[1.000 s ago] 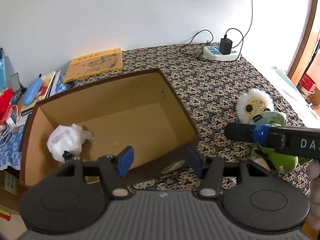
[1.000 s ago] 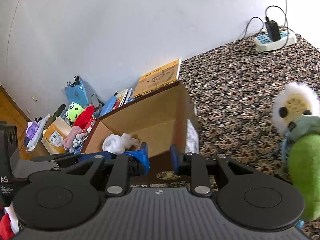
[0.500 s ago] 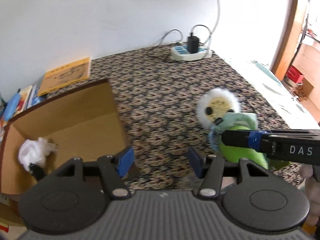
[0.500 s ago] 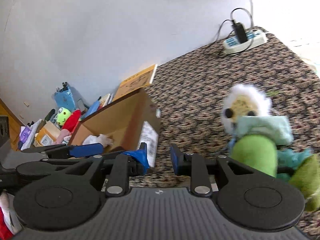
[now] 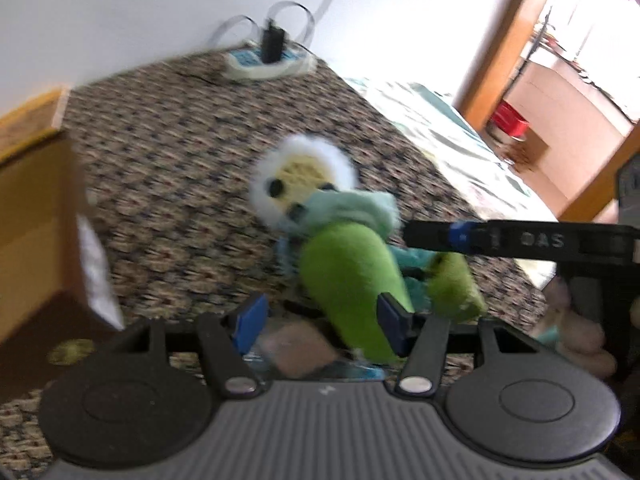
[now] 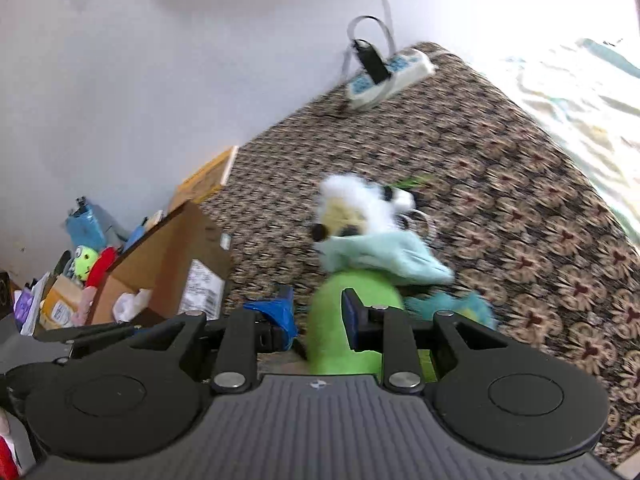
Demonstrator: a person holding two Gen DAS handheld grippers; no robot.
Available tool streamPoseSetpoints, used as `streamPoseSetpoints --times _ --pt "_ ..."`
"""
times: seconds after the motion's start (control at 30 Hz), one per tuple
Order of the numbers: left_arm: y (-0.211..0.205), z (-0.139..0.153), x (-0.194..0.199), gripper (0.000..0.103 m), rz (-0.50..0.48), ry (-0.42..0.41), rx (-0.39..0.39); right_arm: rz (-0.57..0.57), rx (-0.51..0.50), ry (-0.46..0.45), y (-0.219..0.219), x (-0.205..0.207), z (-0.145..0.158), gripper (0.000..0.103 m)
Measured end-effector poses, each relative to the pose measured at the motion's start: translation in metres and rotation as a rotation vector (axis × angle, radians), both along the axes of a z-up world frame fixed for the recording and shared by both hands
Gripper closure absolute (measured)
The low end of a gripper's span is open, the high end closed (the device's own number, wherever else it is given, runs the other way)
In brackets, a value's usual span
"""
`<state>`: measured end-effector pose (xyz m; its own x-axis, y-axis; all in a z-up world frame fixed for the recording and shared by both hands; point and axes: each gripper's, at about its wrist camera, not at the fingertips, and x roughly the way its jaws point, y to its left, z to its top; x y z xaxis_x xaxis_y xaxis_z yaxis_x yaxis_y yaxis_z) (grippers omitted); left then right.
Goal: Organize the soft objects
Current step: 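Reach the left tool to the green plush and grasp it, then carry the green plush into the cardboard box and open the left tool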
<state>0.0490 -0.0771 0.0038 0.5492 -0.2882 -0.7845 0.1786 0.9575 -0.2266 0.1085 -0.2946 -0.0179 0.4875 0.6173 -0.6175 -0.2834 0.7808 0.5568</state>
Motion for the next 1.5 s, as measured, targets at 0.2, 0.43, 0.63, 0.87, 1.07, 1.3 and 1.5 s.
streamPoseSetpoints --times 0.2,0.43,0.63,0.87,1.07,1.3,1.5 --pt "-0.024 -0.016 0.015 0.043 -0.081 0.052 -0.075 0.008 -0.018 0.076 -0.009 0.007 -0.019 0.094" --pt "-0.041 -0.041 0.036 0.043 -0.108 0.117 -0.047 0.039 -0.008 0.123 -0.01 0.023 -0.029 0.092" --pt "-0.038 -0.055 0.043 0.043 -0.09 0.121 -0.033 0.083 -0.024 0.146 -0.001 0.031 -0.038 0.091" --pt "-0.02 -0.073 0.044 0.042 -0.046 0.164 -0.087 0.122 -0.002 0.147 0.011 0.035 -0.041 0.086" --pt "-0.012 -0.071 0.04 0.047 -0.027 0.156 -0.113 0.129 0.046 0.175 0.014 0.038 -0.045 0.083" --pt "-0.015 -0.05 0.019 0.05 -0.051 0.078 -0.064 0.173 0.05 0.076 0.019 0.021 -0.03 0.088" --pt "0.001 -0.019 0.0 0.051 -0.065 -0.024 -0.037 0.183 0.124 0.018 0.024 0.01 -0.008 0.088"
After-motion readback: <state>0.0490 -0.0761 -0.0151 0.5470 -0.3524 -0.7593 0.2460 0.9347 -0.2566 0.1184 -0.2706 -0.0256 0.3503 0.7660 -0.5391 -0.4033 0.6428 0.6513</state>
